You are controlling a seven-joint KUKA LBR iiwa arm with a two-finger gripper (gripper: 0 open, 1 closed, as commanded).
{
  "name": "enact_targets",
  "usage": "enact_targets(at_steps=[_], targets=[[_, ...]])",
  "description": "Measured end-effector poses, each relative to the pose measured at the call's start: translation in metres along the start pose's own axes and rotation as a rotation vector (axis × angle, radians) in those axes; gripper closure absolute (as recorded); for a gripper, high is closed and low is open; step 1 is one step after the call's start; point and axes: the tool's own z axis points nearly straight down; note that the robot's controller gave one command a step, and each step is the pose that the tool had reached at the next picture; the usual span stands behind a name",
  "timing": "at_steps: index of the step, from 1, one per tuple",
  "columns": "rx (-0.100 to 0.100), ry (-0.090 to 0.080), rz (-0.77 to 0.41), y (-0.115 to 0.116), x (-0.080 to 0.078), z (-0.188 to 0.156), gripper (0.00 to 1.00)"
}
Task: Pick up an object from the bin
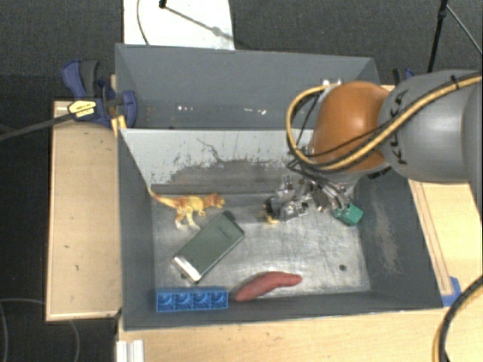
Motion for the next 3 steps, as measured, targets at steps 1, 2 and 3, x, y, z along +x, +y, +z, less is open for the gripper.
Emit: enact_targets(at_steps=[1,2,3], targets=[[-0.004,0.034,-0.064,0.007,0.004,-0.040,1.00],[-0.003,0.024,-0.121,0.009,-0.002,-0.078,1.00],[-0.007,0.034,-0.231,-0.003,0.011,-0.135,1.00]])
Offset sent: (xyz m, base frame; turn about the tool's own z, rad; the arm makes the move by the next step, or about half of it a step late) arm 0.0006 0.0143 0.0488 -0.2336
